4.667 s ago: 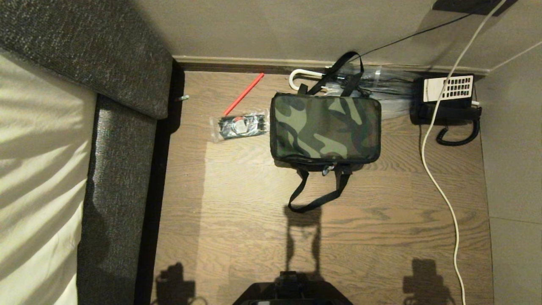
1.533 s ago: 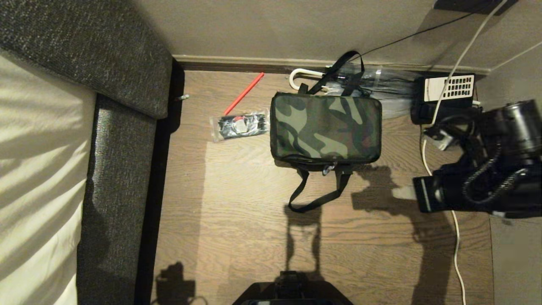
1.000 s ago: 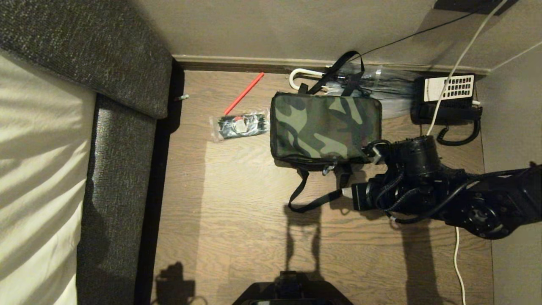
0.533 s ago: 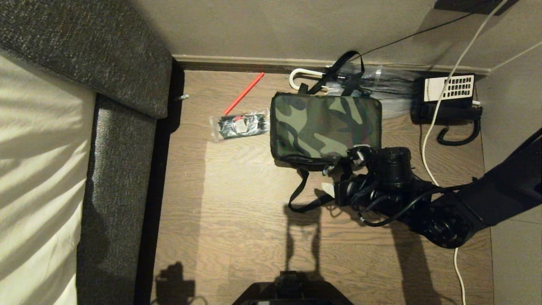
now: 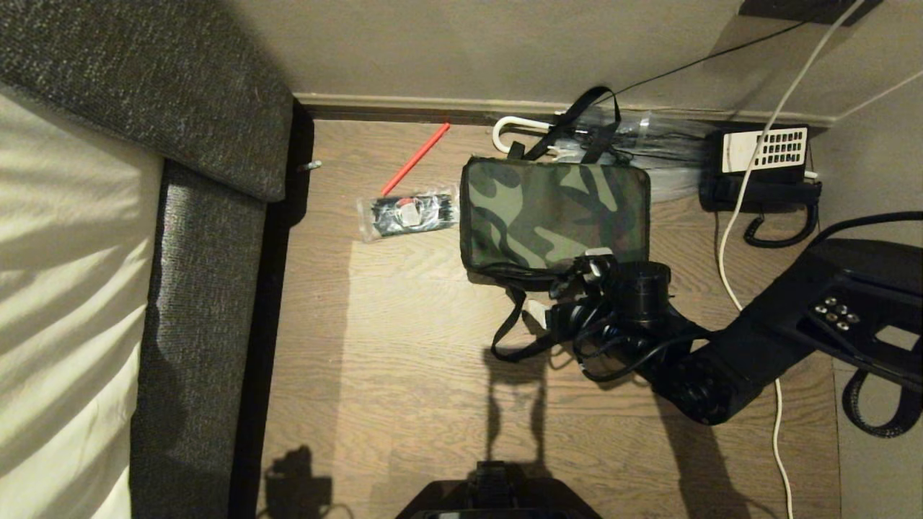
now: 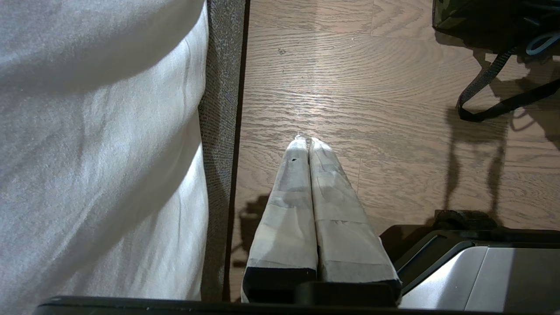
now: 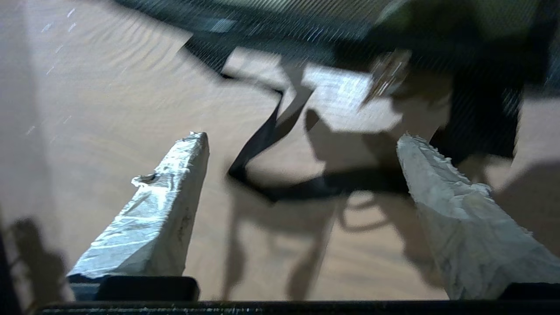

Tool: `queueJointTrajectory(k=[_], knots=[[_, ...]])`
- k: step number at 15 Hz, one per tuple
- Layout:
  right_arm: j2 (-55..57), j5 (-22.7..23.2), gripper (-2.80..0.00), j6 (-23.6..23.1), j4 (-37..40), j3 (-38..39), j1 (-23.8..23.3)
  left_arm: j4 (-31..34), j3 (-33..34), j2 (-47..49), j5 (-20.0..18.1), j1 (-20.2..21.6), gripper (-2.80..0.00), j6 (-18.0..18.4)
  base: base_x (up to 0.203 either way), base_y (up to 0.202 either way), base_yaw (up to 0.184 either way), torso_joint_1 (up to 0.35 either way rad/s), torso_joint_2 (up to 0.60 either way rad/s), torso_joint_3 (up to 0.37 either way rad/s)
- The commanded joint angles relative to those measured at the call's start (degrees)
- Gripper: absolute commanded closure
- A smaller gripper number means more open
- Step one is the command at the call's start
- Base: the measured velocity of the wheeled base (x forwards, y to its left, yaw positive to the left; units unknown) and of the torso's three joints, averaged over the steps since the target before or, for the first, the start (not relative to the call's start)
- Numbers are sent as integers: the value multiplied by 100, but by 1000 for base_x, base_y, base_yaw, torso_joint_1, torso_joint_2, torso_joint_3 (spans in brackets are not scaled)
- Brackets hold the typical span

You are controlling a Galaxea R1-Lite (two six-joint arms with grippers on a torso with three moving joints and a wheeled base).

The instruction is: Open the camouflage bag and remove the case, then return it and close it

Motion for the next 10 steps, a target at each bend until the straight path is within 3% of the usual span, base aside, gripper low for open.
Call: queueJointTrajectory(k=[1, 4, 10], knots=[[307, -9, -280, -33, -123, -200, -94, -2, 18, 5, 1, 0, 0, 0, 0, 0, 0, 0, 0, 0], [458, -18, -280, -281, -215, -290, -313, -2, 18, 5, 1, 0, 0, 0, 0, 0, 0, 0, 0, 0], [823, -446, -280, -215, -269, -815, -356, -2, 9, 5, 1, 0, 0, 0, 0, 0, 0, 0, 0, 0]])
